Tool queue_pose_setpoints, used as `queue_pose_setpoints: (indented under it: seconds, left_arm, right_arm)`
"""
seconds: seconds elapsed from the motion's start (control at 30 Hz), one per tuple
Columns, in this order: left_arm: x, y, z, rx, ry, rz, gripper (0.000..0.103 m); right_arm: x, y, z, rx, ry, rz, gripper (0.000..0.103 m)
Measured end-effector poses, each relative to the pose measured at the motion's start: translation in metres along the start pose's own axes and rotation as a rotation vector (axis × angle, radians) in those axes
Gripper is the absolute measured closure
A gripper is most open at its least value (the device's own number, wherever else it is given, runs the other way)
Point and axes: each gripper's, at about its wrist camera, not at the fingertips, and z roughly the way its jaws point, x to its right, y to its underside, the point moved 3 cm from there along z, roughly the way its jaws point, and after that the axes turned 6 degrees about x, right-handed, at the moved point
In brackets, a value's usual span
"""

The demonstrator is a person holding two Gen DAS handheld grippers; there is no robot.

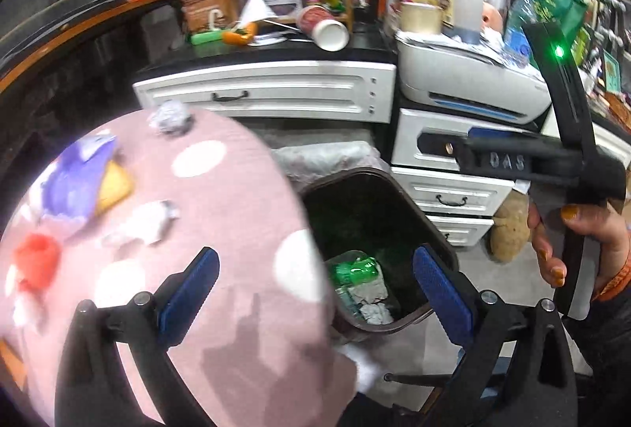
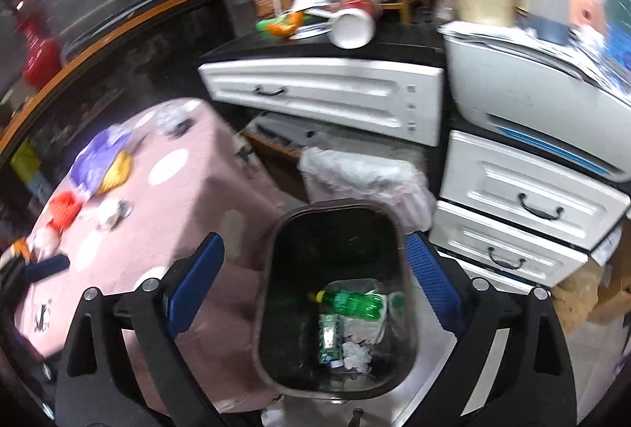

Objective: Collect trash
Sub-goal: 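Grasp the white plastic bag with the right tool while the left tool grasps a white bag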

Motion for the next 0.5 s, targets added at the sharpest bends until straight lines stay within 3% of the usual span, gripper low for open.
queue_pose_setpoints:
  seconds: [0.2, 0.5]
  left_arm:
    - [-0.046, 0.015, -0.025, 0.03, -0.062, -0.06, 0.005]
    - [-0.134, 0.054, -0.046, 0.006, -0.211, -0.179, 0.006]
  right_arm:
    - [-0.056, 0.009, 0.003, -0.034, -0.093, -0.104, 0.011]
    - [-0.142, 0.015, 0.015, -0.074, -0.227, -0.251, 0.01]
